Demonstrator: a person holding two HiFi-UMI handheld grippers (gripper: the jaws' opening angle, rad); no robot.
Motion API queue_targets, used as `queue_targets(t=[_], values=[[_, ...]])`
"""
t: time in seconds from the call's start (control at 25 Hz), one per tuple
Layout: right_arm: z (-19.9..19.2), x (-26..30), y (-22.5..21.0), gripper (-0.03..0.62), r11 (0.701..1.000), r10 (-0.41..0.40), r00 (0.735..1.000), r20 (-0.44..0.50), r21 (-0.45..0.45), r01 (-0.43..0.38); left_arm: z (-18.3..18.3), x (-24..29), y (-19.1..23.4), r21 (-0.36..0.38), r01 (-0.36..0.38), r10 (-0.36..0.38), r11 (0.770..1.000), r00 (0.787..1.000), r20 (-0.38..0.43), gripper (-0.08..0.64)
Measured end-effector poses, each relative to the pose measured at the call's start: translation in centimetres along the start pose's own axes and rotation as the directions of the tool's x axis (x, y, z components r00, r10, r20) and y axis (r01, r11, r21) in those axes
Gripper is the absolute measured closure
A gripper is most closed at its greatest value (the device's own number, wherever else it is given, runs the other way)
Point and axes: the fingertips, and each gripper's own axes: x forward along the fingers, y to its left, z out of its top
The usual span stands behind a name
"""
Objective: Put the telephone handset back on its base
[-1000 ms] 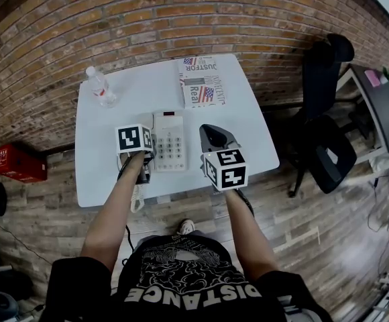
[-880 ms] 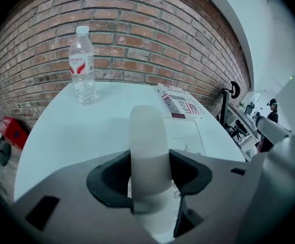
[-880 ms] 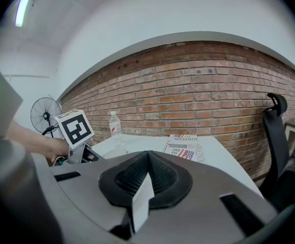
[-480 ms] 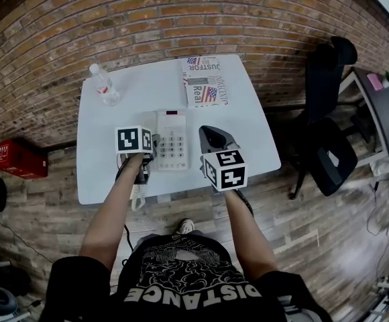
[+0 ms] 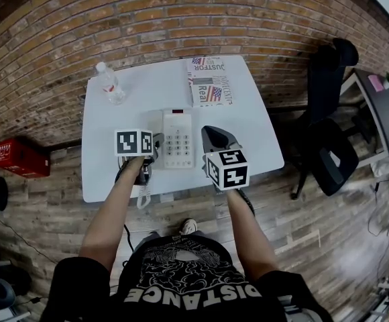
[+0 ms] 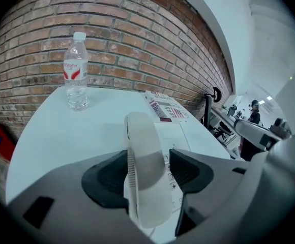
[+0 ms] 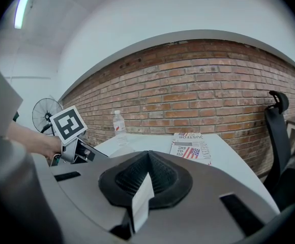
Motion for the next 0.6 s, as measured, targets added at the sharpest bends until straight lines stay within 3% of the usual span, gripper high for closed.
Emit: queue_targets(t=[0.36,0.6], values=[[0.9,-1.5,2.8,0.592,0.999,-0.044,0.999,0.017,0.010,0.044,0.8,-3.6,-0.6,0.074,0.095,-0.100,0.993,0.993,0.068,0.307],[1.8,-3.4,4.6,0.592,0.997,-0.073,0.997,0.035,0.009,0.073,2.1,-7.7,-1.3,0.187,0.134,-0.161,0.973,0.977,0.139,0.324]])
